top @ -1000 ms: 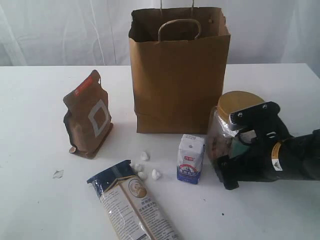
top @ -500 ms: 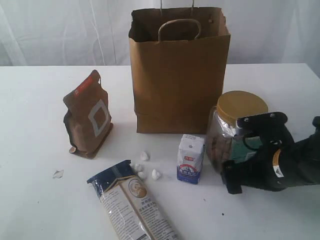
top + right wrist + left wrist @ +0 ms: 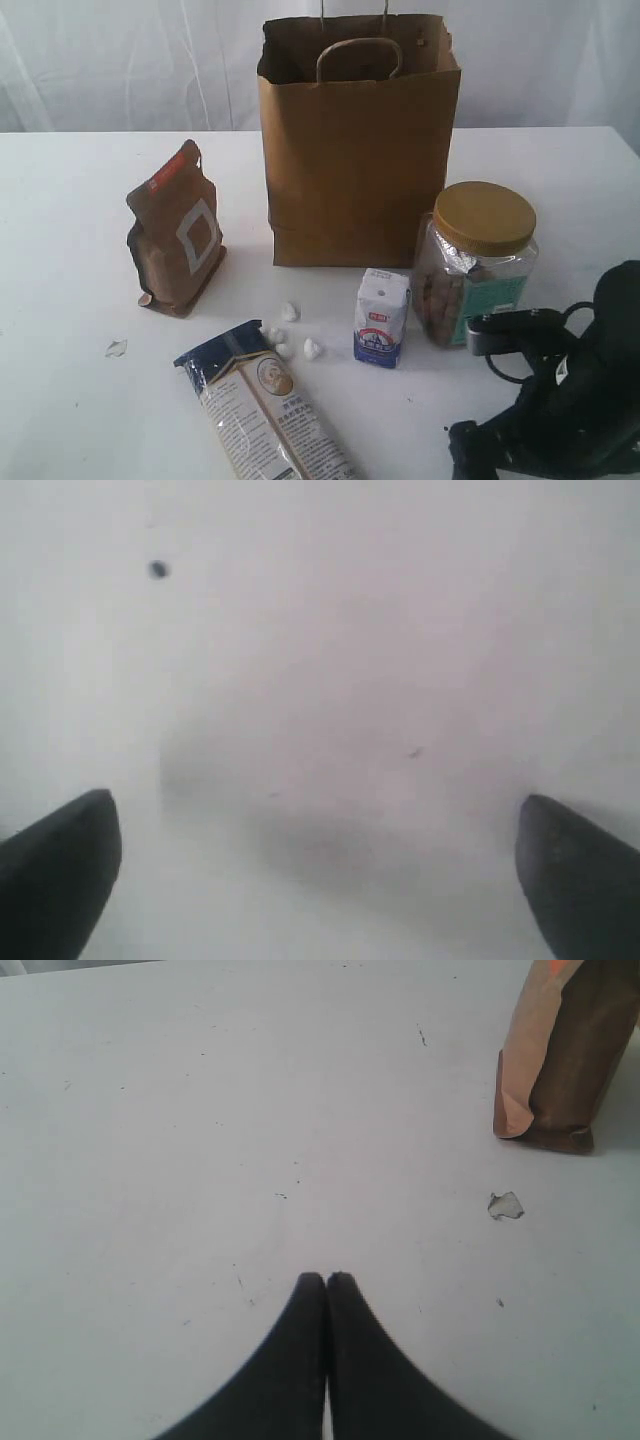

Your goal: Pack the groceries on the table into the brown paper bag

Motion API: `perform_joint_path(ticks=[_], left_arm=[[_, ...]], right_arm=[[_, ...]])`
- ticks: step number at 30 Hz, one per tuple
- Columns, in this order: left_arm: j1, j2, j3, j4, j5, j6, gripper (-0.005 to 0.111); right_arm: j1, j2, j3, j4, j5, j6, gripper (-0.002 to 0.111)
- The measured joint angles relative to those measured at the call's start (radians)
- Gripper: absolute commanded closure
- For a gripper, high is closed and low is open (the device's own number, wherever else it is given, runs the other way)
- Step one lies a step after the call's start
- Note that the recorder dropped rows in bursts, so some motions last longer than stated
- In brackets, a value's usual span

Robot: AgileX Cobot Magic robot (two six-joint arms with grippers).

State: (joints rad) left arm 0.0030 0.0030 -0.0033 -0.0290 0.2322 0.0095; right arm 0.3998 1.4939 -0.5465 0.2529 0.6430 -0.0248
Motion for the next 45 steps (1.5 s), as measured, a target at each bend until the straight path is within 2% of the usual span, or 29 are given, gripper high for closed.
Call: perform_joint_path(ticks=[4,9,19,28,45], left_arm=[[0.0,0.0,0.0,0.0,0.0,0.0,0.107],[0.0,0.0,0.0,0.0,0.0,0.0,0.107],[0.0,0.0,0.0,0.0,0.0,0.0,0.107],[0.0,0.0,0.0,0.0,0.0,0.0,0.107],[0.0,0.0,0.0,0.0,0.0,0.0,0.107]], right_arm=[[0.0,0.0,0.0,0.151,-0.054,-0.083,0.003],[0.0,0.0,0.0,0.184,-0.236,-0.096,0.003],[0.0,0.0,0.0,0.164,-0.356,-0.105,0.003],[0.0,0.002,0.0,0.112,-0.48,-0.222,0.003],[0.0,0.002,0.0,0.109,-0.736,-0.247,0.003]])
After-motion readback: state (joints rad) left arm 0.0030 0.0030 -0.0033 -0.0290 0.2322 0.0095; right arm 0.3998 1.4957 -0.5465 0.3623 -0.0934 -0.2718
